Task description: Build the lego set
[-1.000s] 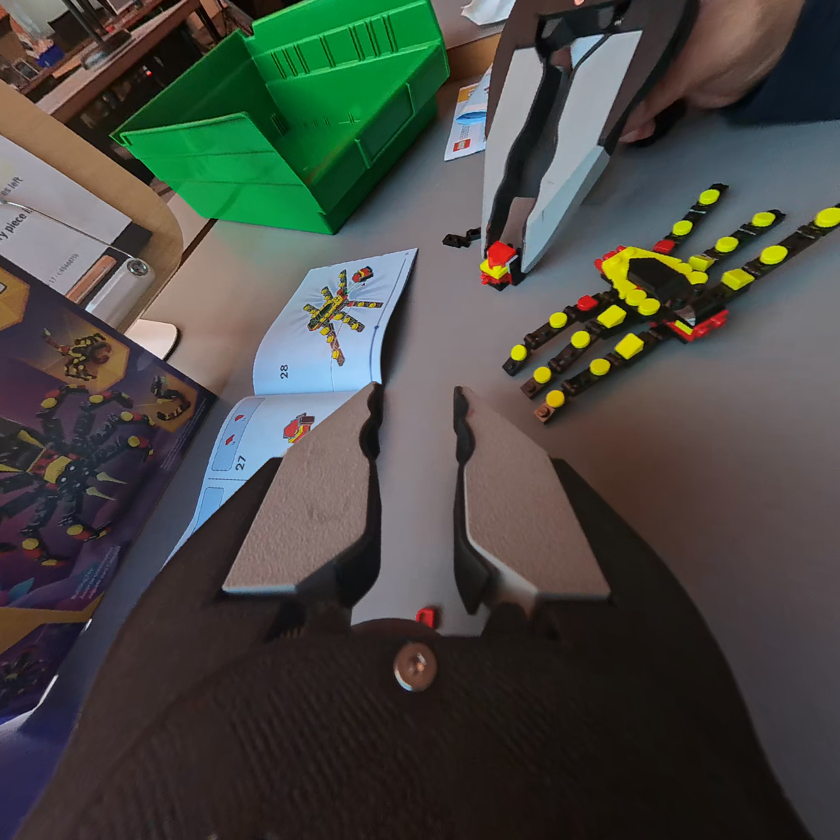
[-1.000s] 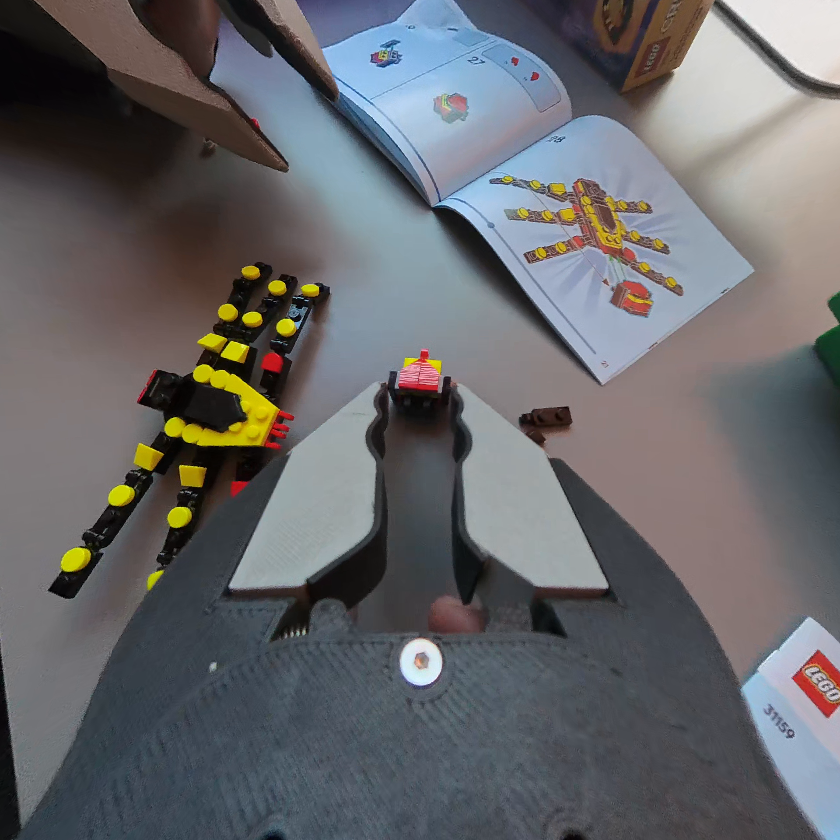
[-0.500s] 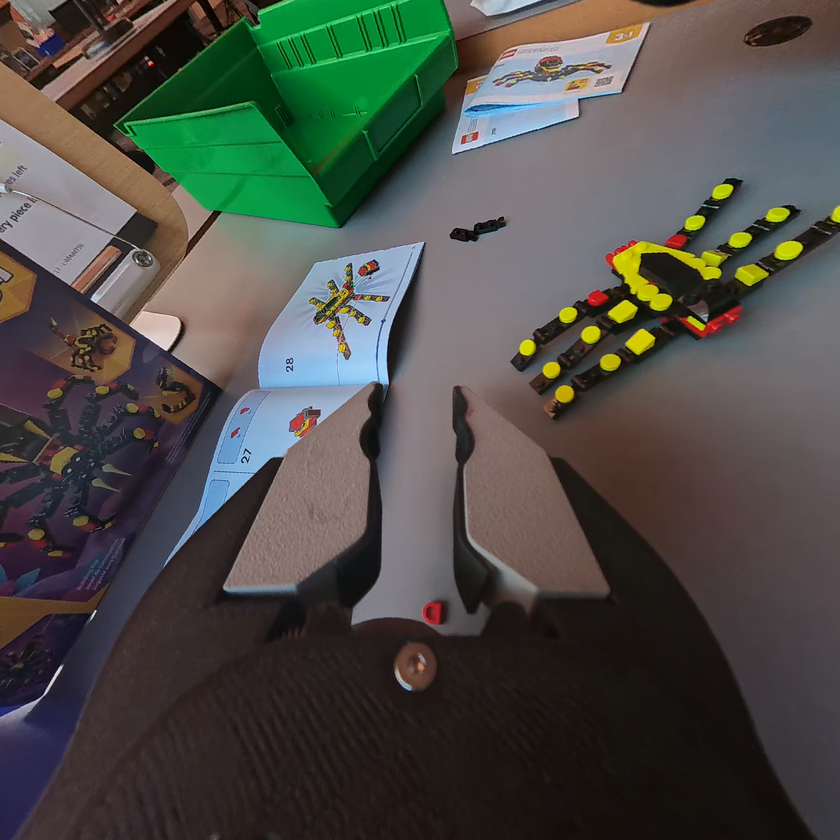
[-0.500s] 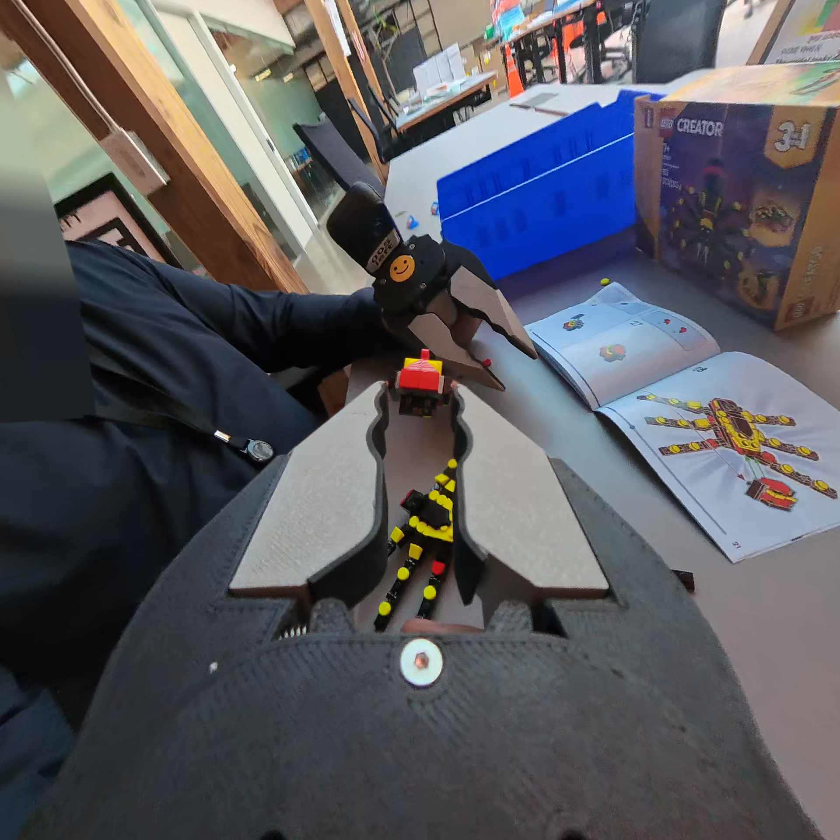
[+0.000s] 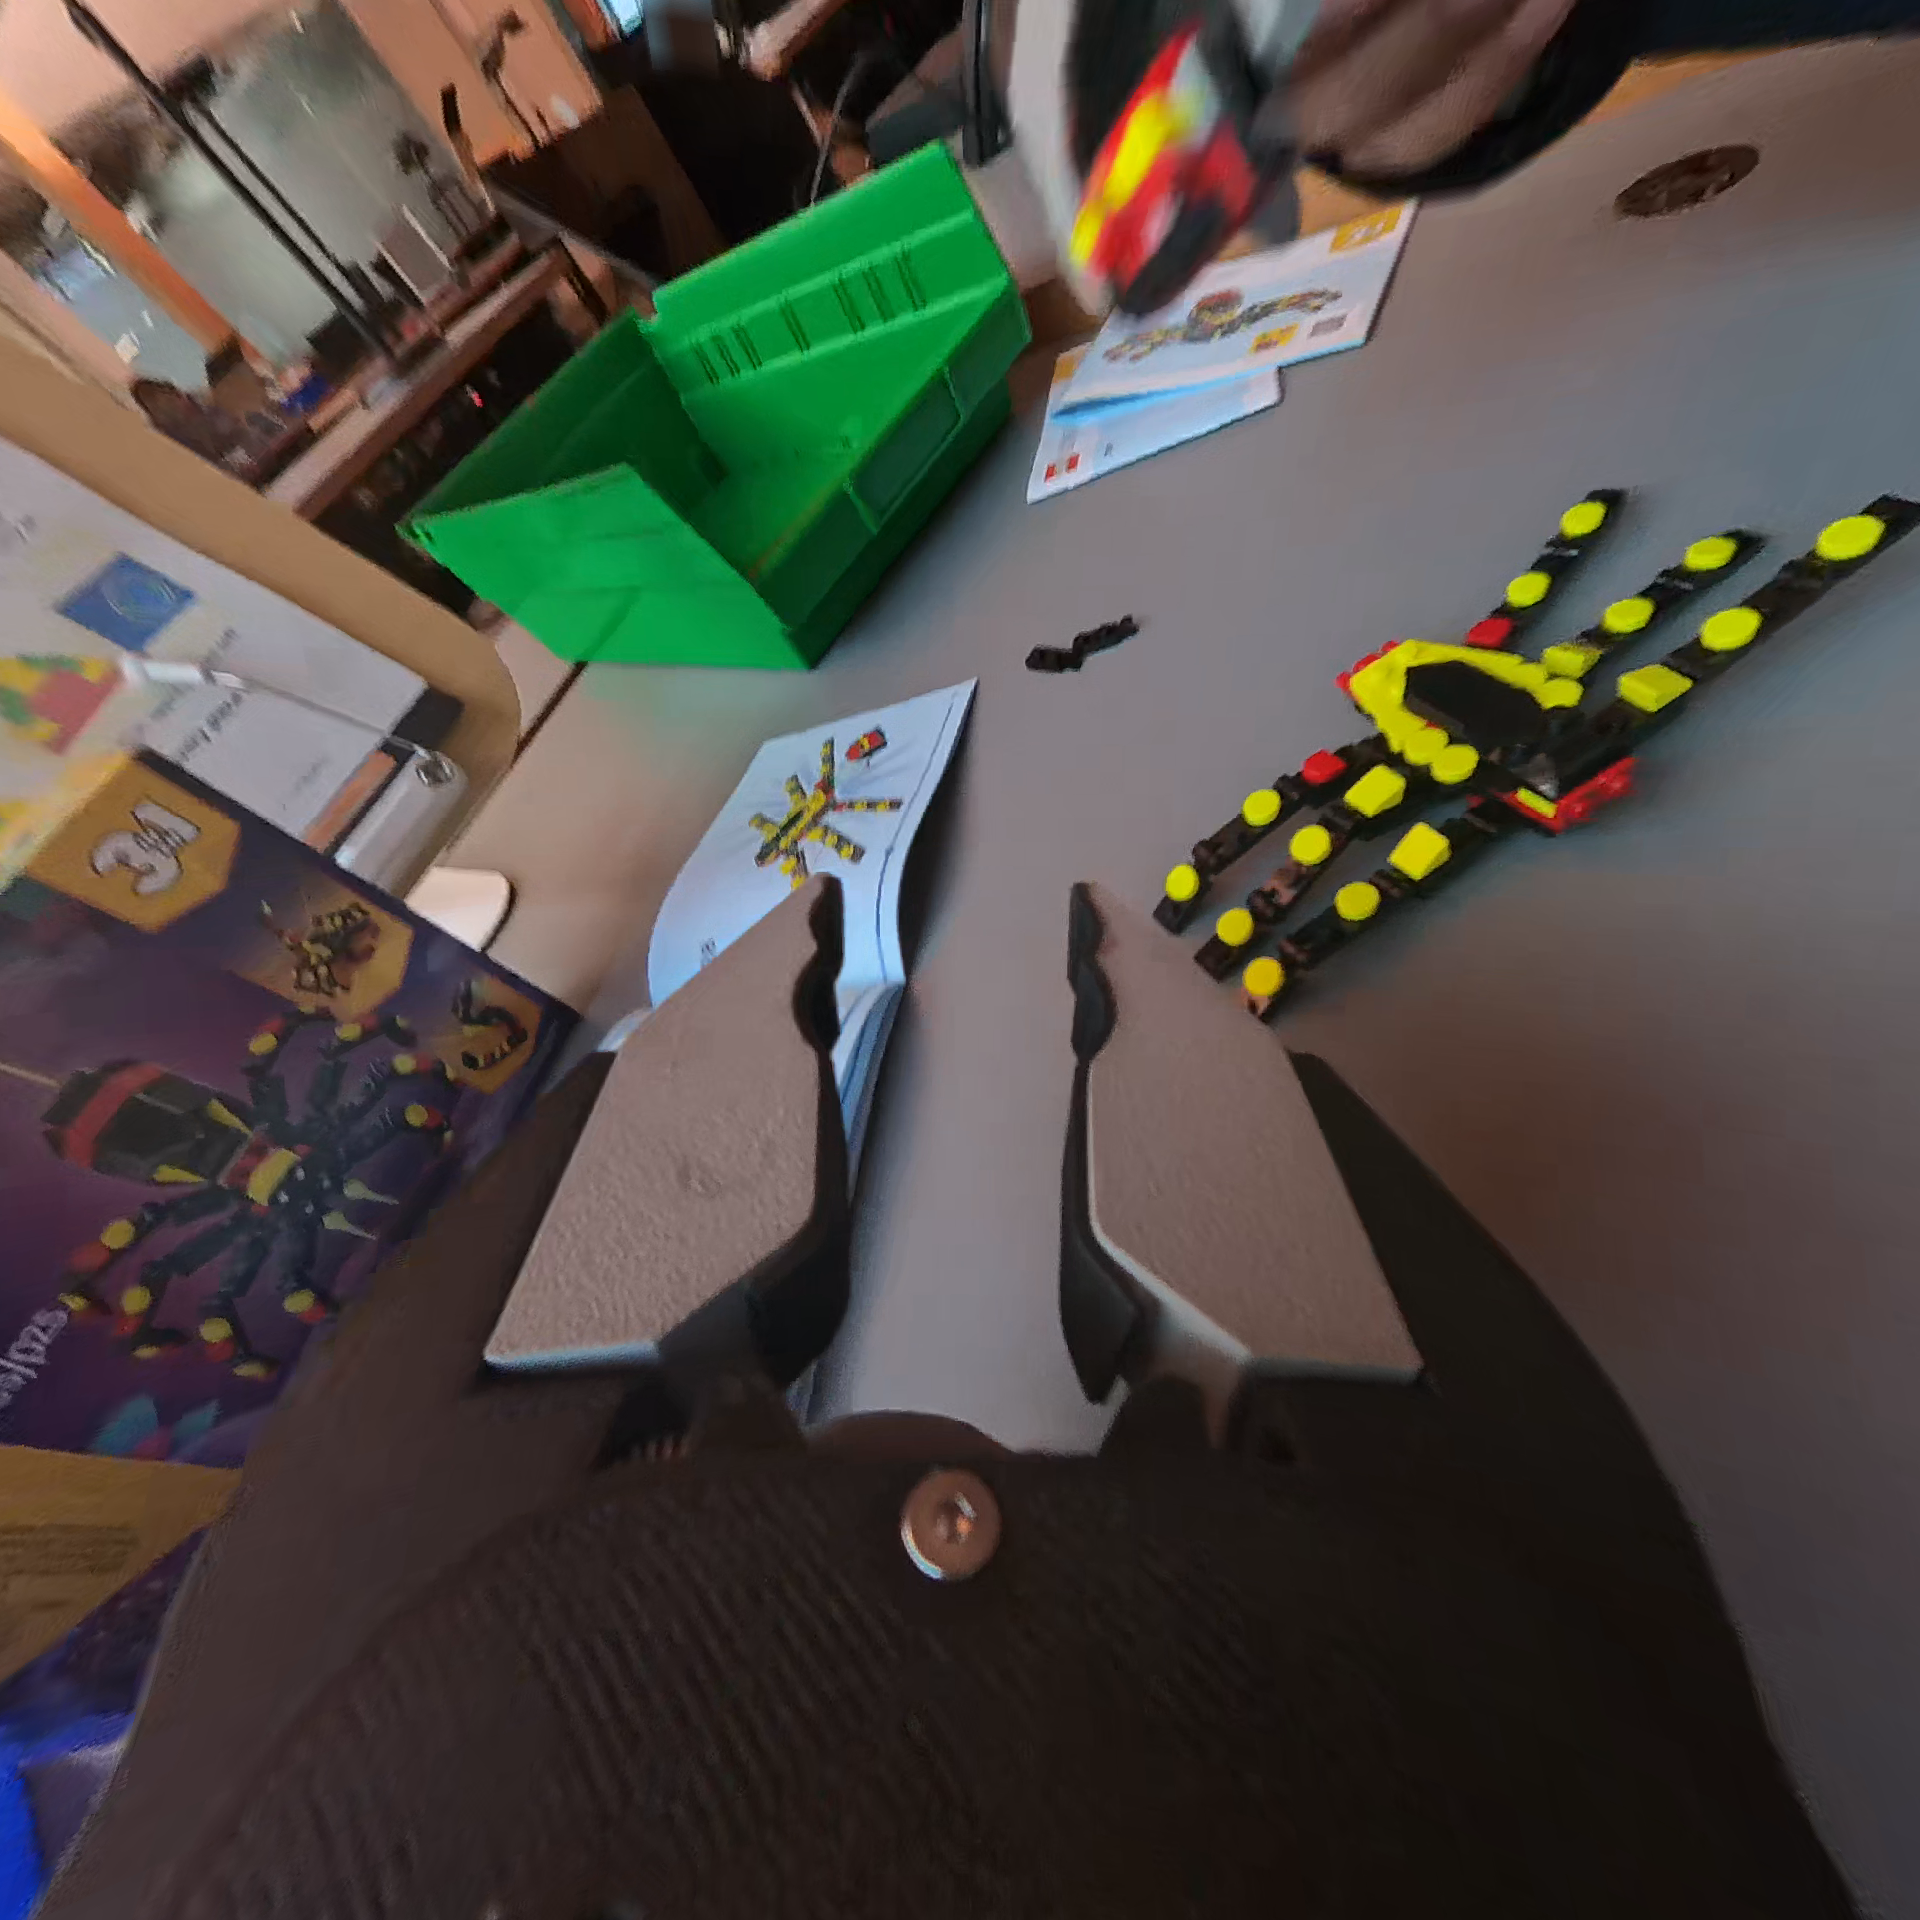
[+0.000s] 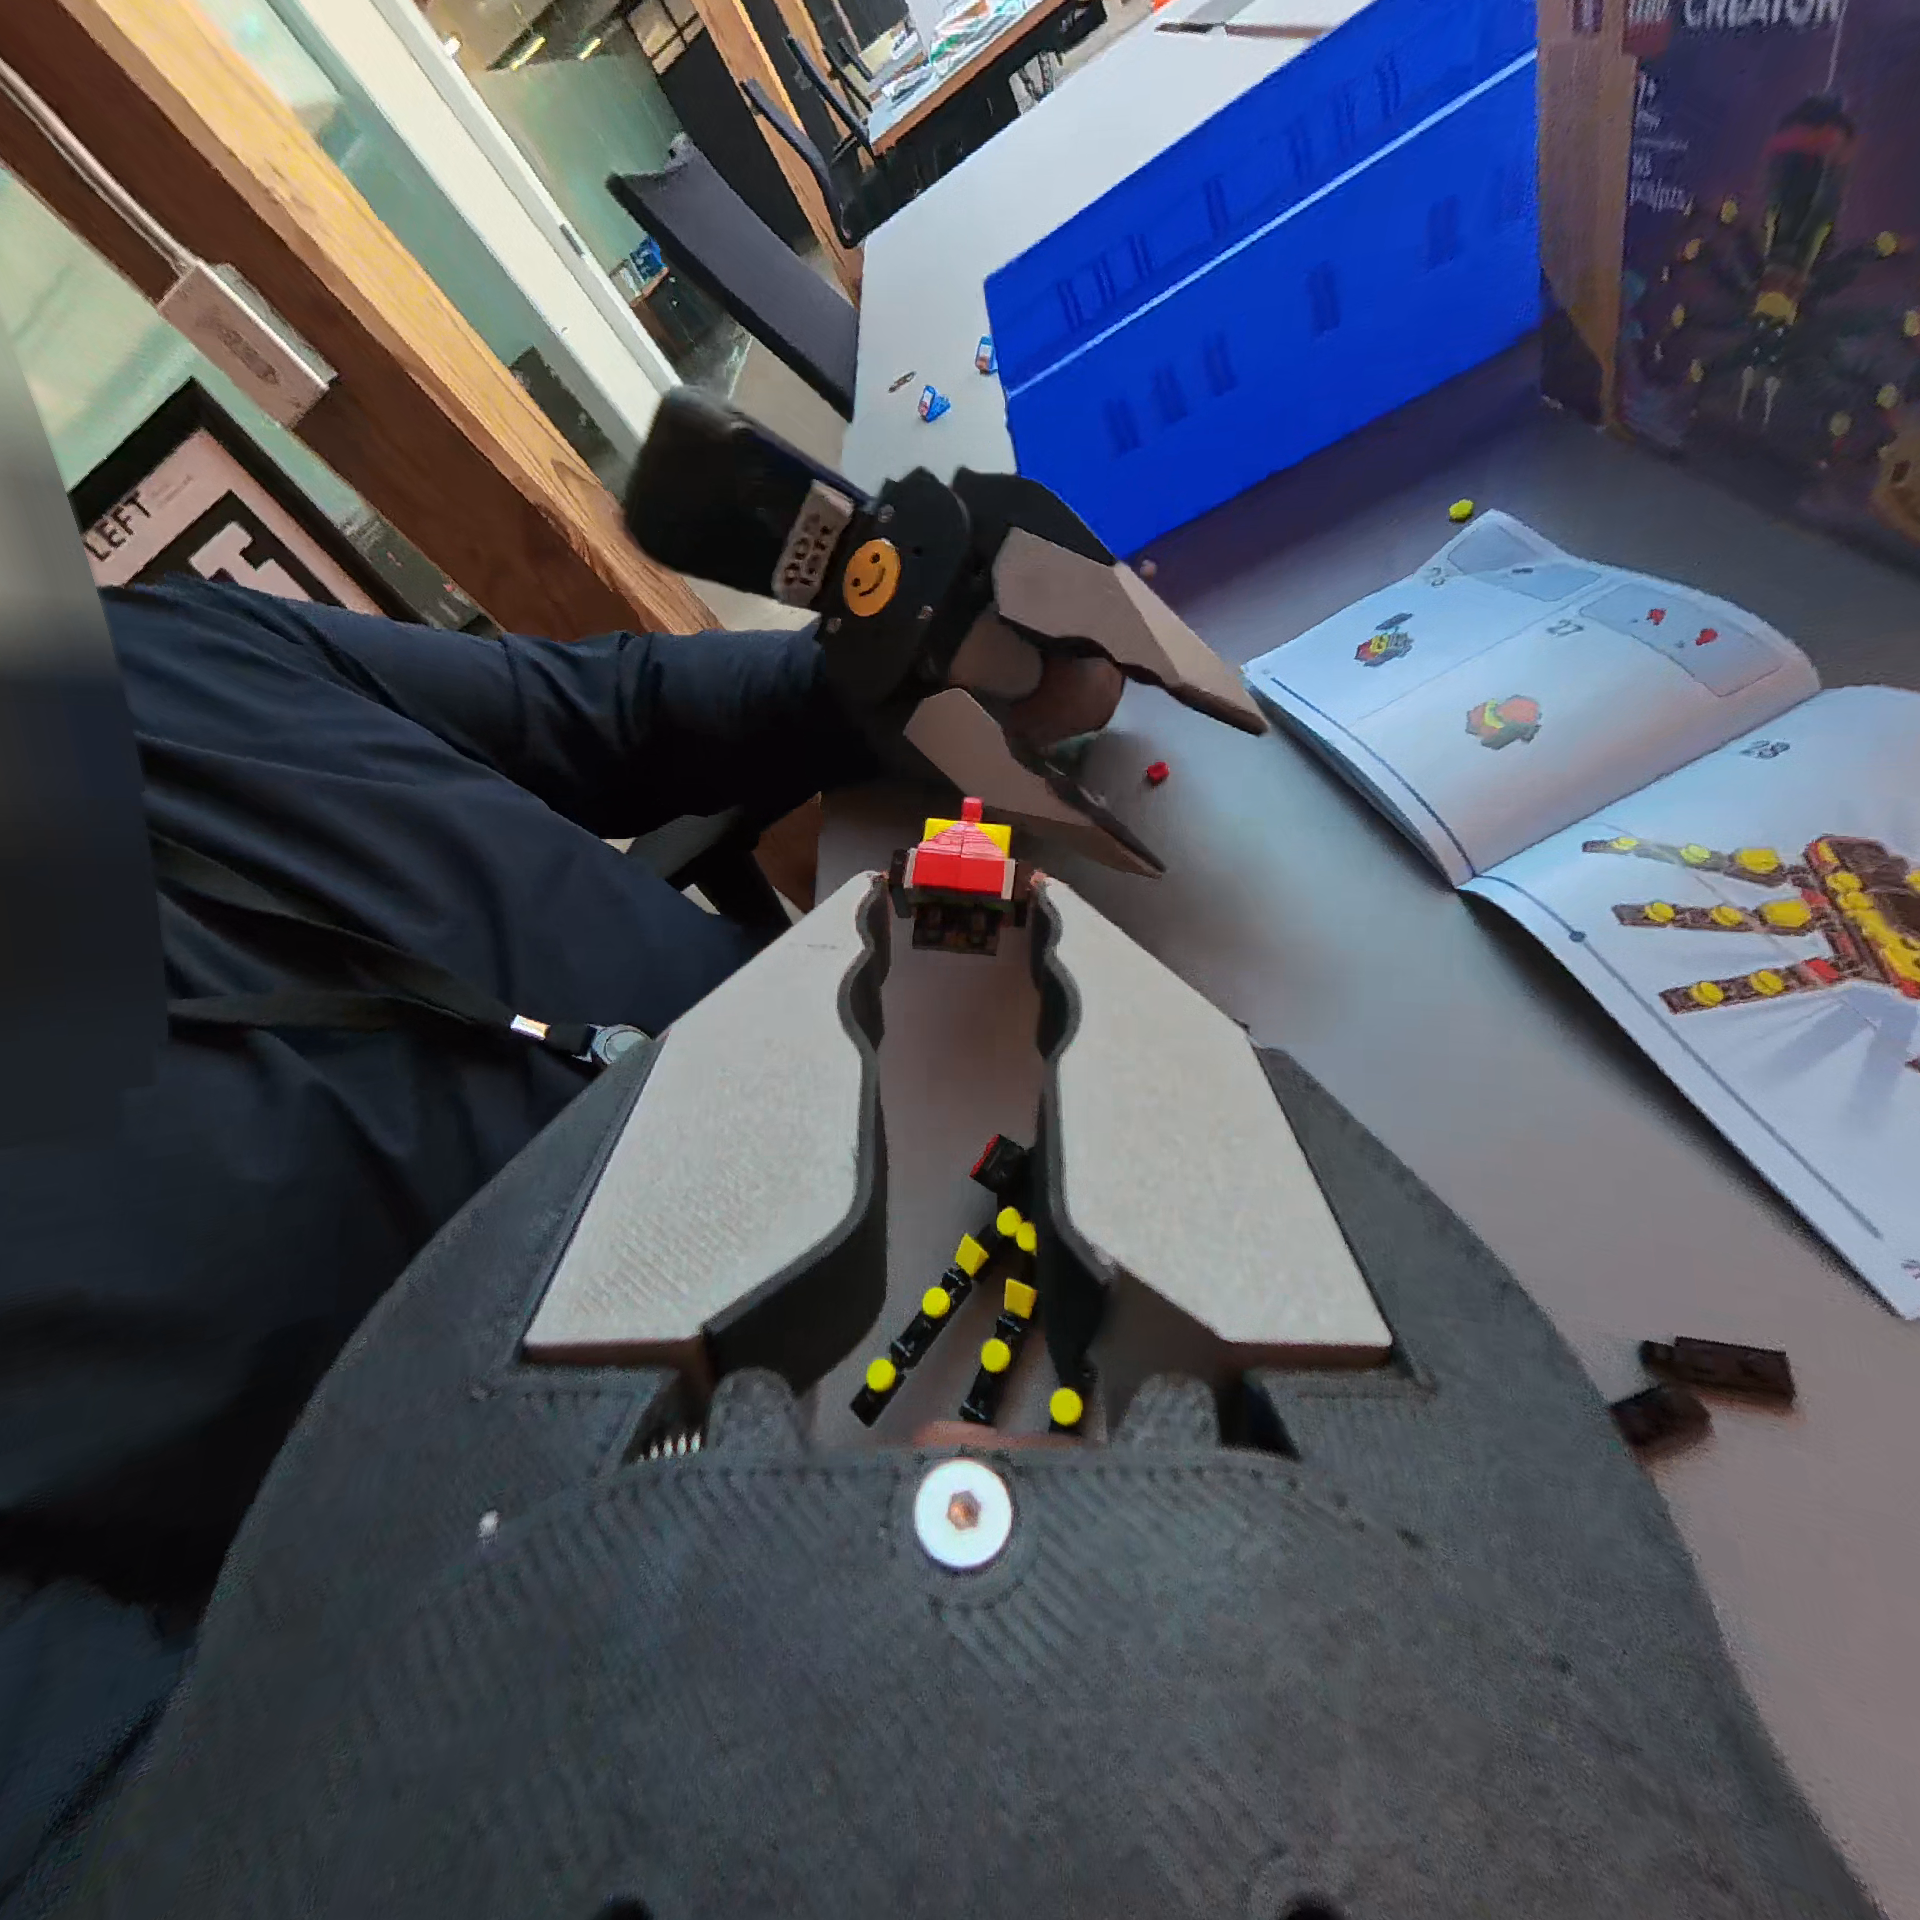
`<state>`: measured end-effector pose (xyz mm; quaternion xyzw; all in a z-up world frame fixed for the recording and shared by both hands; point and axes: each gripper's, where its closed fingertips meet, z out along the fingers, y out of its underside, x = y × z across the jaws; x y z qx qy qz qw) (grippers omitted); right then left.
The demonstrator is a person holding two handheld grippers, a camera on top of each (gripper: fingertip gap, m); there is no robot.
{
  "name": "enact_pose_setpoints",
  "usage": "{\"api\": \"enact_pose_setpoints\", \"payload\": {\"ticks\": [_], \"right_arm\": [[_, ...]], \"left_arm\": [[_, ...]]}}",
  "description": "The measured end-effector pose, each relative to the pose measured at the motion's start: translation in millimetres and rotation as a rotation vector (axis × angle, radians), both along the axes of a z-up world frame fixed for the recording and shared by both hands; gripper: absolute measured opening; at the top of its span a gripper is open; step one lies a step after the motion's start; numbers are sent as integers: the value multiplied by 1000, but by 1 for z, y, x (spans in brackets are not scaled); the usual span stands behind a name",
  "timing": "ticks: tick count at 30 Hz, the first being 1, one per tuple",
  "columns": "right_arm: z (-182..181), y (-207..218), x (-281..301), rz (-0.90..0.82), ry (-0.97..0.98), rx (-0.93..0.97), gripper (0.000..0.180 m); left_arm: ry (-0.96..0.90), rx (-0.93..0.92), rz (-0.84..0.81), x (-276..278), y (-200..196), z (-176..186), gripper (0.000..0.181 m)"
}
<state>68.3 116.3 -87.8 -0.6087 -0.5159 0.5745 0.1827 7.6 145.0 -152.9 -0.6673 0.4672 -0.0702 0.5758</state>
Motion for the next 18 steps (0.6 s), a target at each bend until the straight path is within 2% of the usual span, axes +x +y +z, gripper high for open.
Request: {"api": "enact_pose_setpoints", "payload": {"ticks": [1, 5, 7, 10, 13, 15, 18], "right_arm": [[-7, 1, -6, -12, -24, -30, 23], [-28, -2, -31, -15, -75, -124, 23], [-34, -6, -41, -3, -99, -147, 23], [-40, -12, -52, 17, -126, -163, 23], [-35, -15, -56, 21, -112, -169, 23], [-24, -19, -56, 39, -52, -161, 23], [15, -34, -46, 88, 142, -102, 29]], "left_arm": [[2, 46, -12, 4, -3, 5, 41], [40, 301, -50, 17, -16, 27, 40], [65, 375, -73, 23, -23, 30, 33], [76, 354, -103, 28, -28, 27, 21], [71, 352, -124, 26, -30, 30, 18], [8, 361, -154, 26, -36, 40, 19], [-239, 350, -345, 29, -67, 71, 19]]}}
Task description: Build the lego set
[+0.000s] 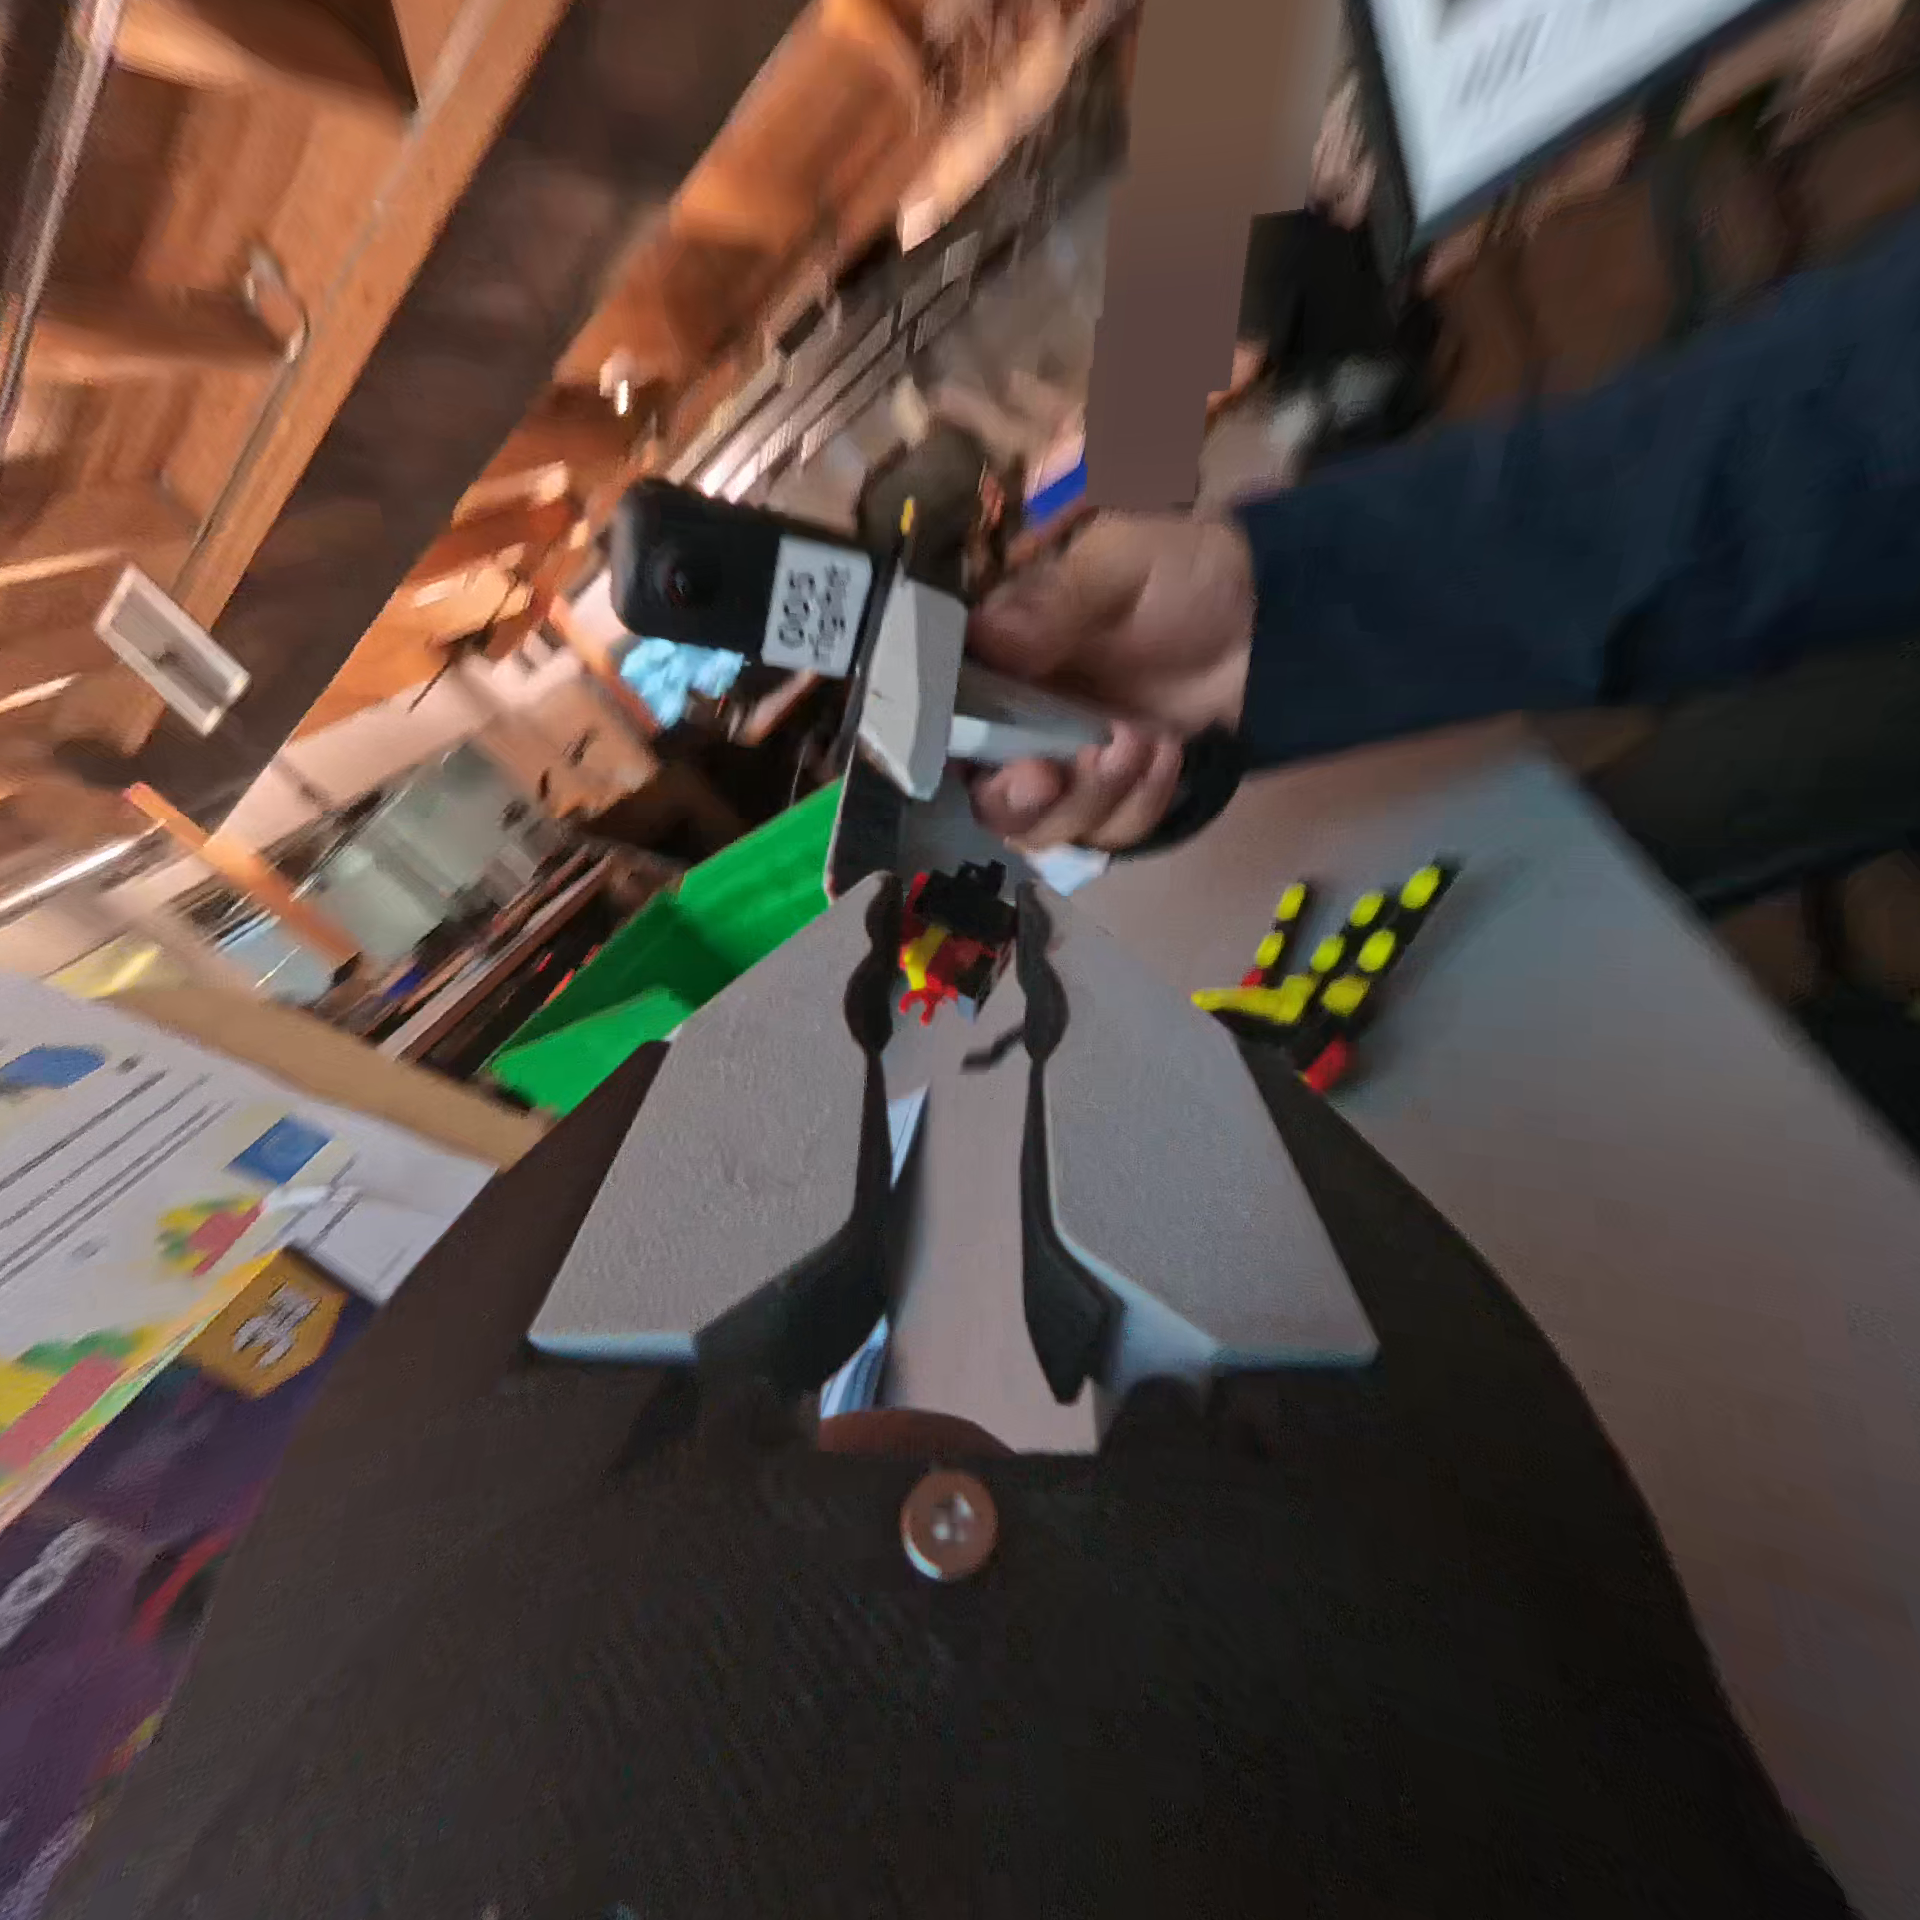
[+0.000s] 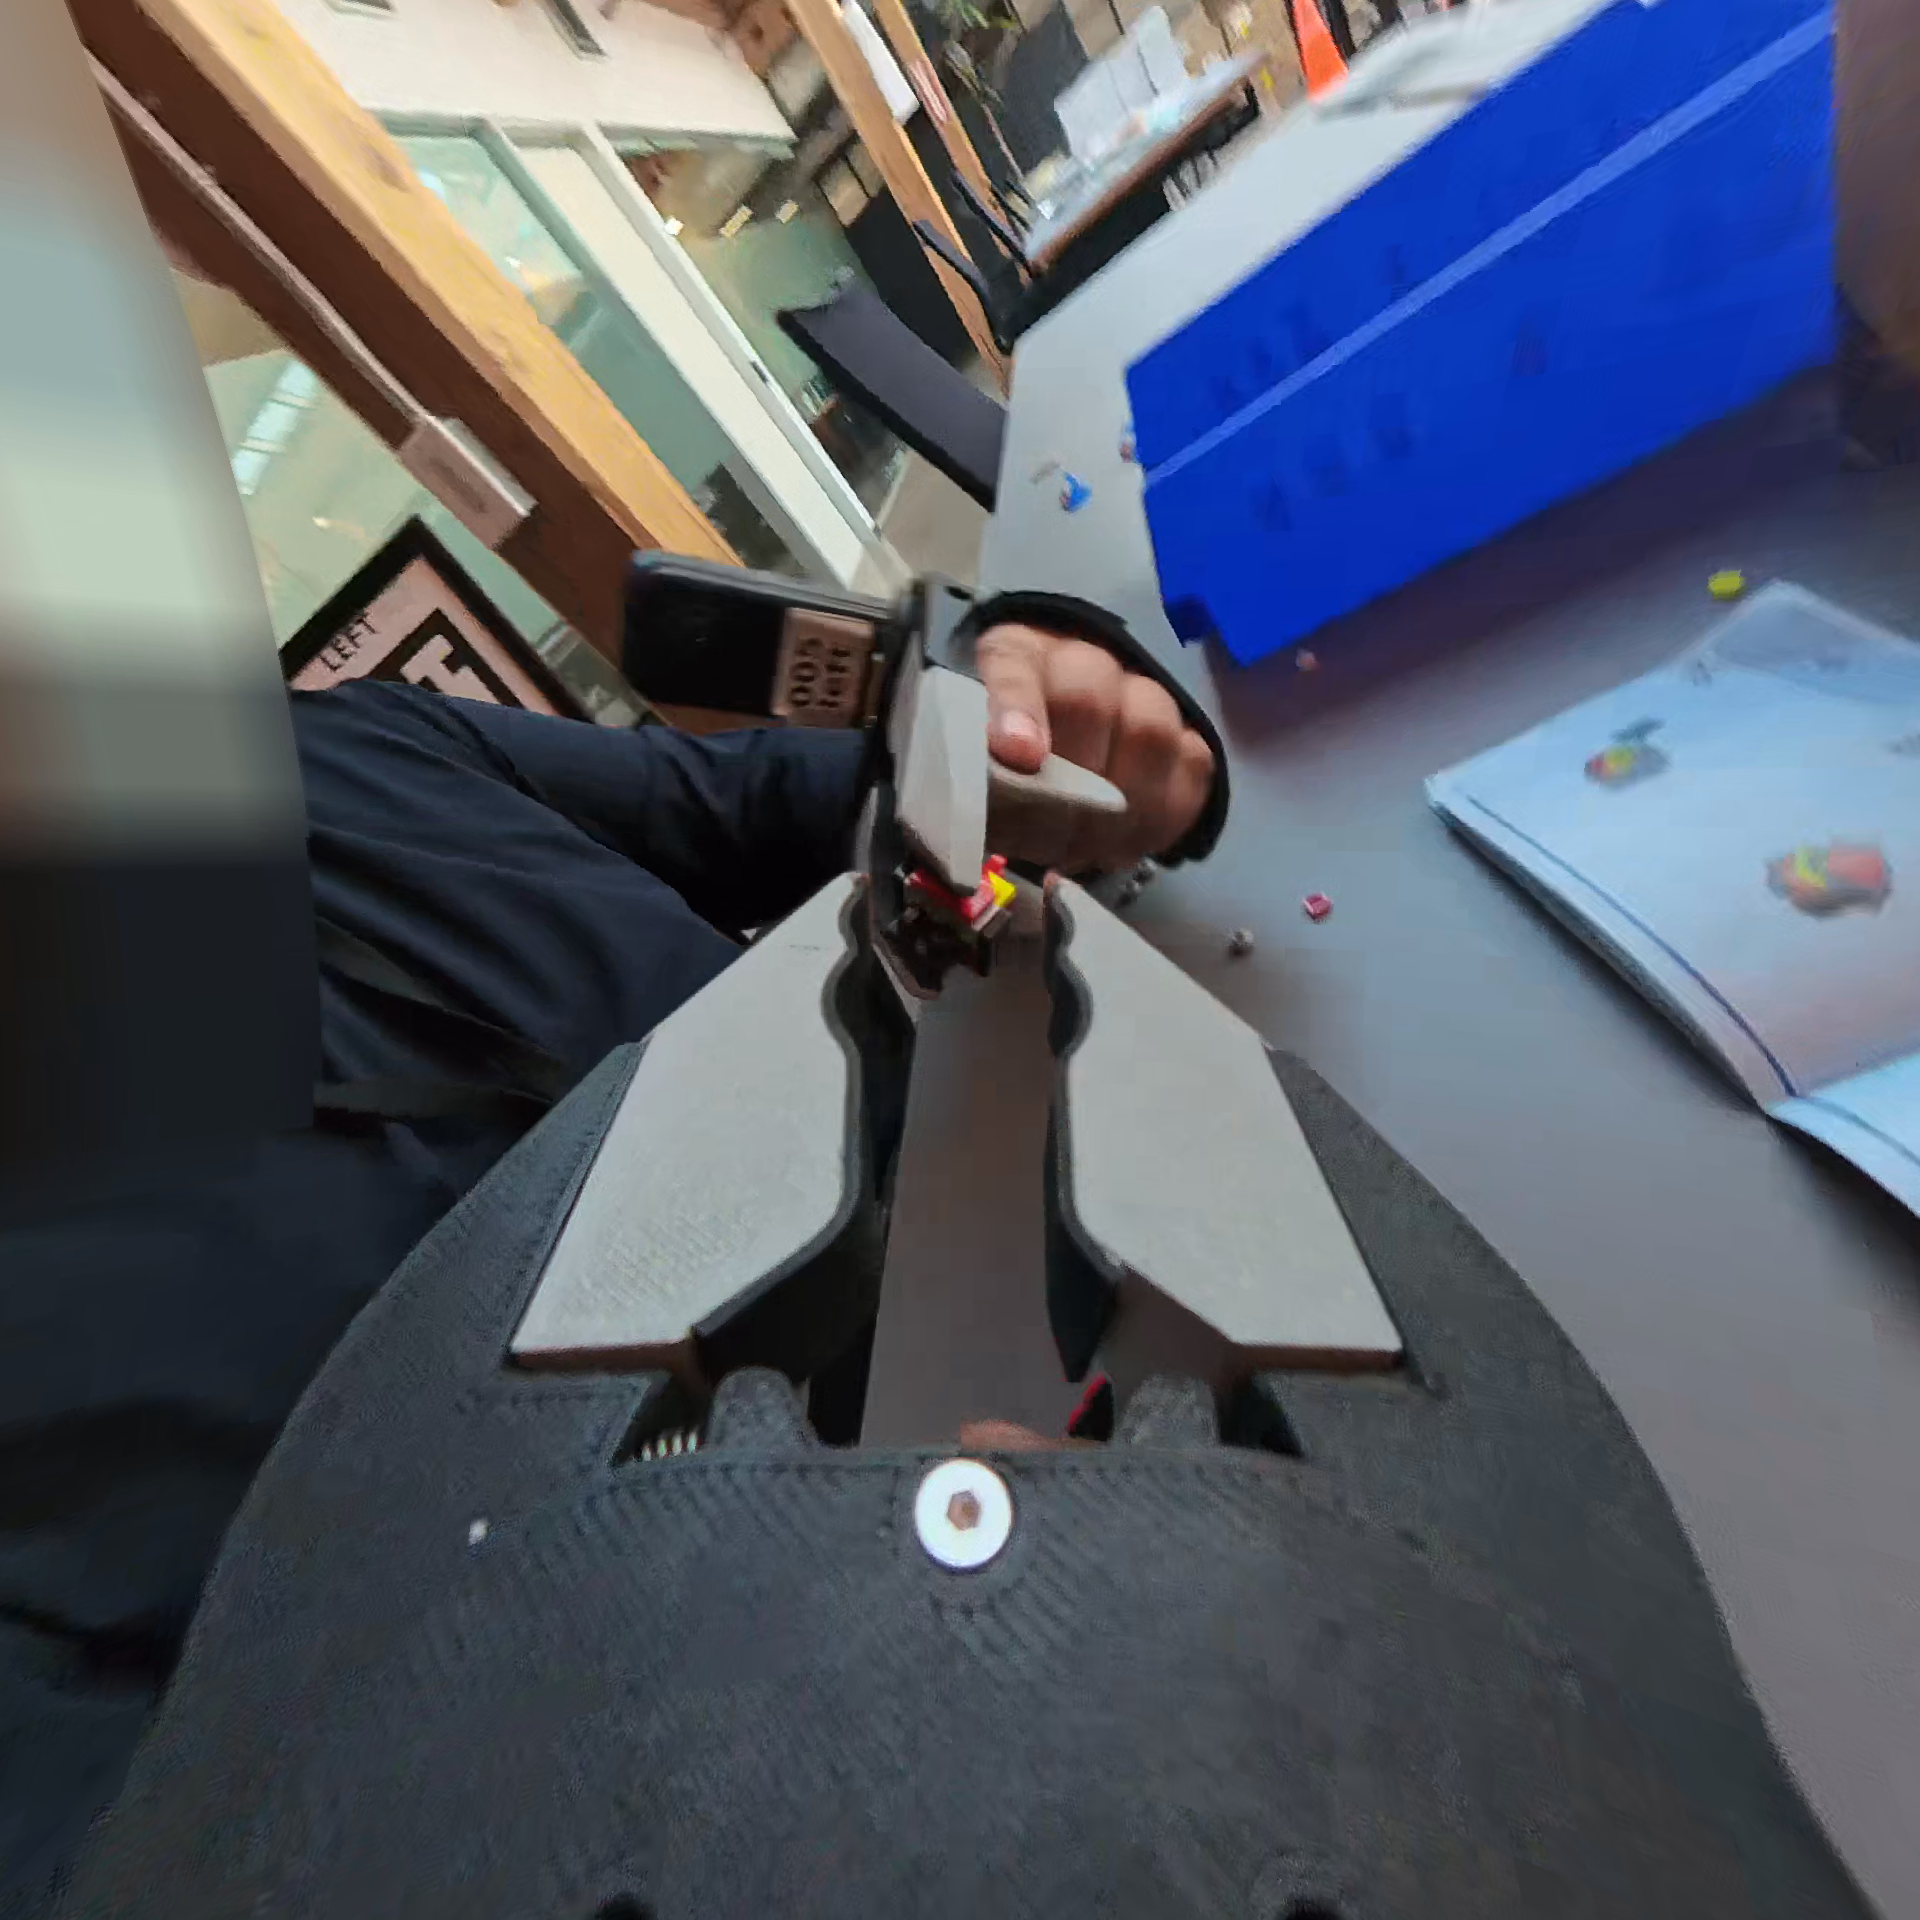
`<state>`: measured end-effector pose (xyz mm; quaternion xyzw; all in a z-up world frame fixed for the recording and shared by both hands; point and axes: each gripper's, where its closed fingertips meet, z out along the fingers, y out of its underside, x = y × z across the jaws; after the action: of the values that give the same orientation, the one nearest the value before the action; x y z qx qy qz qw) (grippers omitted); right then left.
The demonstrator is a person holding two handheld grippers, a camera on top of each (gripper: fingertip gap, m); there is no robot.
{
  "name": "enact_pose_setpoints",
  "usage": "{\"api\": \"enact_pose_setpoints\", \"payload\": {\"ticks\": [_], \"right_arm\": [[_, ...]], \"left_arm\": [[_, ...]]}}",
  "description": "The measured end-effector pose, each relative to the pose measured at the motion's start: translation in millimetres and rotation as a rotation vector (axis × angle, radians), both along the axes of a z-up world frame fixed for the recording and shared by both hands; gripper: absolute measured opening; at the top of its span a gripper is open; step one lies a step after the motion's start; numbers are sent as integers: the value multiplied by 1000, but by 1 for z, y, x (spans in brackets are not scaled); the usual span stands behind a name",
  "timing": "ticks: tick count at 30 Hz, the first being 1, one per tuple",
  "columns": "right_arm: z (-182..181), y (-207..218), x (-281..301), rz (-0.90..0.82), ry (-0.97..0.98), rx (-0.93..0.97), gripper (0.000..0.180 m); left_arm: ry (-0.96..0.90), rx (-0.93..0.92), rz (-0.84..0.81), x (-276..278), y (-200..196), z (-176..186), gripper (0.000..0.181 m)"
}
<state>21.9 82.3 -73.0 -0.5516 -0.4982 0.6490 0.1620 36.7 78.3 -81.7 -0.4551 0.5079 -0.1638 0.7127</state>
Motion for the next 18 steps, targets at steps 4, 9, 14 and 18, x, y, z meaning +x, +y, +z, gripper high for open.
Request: {"api": "enact_pose_setpoints", "payload": {"ticks": [4, 9, 14, 18], "right_arm": [[8, -30, 9, -22, 28, 348, 32], [20, -42, 5, -208, 47, 798, 31], [30, -57, 2, -283, 84, 1130, 22], [20, -51, -2, -313, 25, 1226, 22]], "left_arm": [[-247, -76, -228, -11, -26, 37, 18], [-345, -99, -389, -12, -47, 52, 19], [-338, -113, -482, -6, -63, 51, 18], [-315, -128, -442, -2, -56, 45, 19]]}}
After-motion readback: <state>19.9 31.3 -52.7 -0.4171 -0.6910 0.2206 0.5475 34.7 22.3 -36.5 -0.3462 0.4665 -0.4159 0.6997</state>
